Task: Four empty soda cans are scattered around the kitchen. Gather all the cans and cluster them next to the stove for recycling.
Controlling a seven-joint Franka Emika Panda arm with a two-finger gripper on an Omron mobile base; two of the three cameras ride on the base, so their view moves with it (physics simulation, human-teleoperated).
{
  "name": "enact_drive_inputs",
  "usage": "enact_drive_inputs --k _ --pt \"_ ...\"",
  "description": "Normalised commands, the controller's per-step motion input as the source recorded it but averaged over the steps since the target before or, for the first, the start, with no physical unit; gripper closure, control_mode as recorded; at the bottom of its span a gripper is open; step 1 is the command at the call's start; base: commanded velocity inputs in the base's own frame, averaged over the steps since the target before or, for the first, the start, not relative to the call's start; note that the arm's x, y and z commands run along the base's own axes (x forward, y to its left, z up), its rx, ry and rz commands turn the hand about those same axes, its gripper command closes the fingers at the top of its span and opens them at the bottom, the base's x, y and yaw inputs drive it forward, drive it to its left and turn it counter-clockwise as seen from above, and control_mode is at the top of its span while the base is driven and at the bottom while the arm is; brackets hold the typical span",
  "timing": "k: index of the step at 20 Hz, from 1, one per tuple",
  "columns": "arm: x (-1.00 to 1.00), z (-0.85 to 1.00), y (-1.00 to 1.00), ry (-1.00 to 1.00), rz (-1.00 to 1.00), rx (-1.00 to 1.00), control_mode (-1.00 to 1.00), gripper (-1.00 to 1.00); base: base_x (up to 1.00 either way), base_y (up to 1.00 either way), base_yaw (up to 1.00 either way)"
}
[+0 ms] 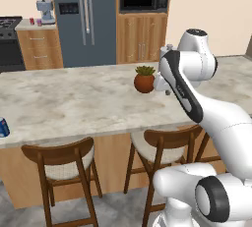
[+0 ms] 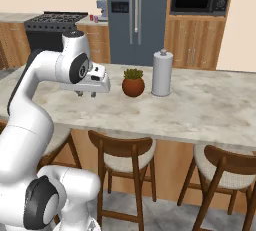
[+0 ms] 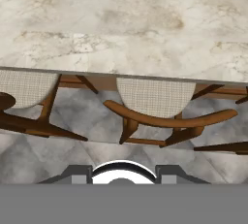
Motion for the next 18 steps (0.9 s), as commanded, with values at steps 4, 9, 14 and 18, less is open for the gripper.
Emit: enact_drive_inputs --k 4,9,14,18 --pt "0.01 0.0 0.0 0.0 0.0 0.0 1.0 -1.0 0.05 0.0 0.0" --pt "0.0 0.0 0.0 0.0 0.0 0.0 1.0 -1.0 -0.16 0.0 0.06" --pt "0.0 0.0 0.0 0.0 0.0 0.0 1.0 -1.0 -0.39 0.0 0.1" --pt "0.0 0.0 0.0 0.0 0.0 0.0 1.0 -1.0 -0.41 -0.01 0.06"
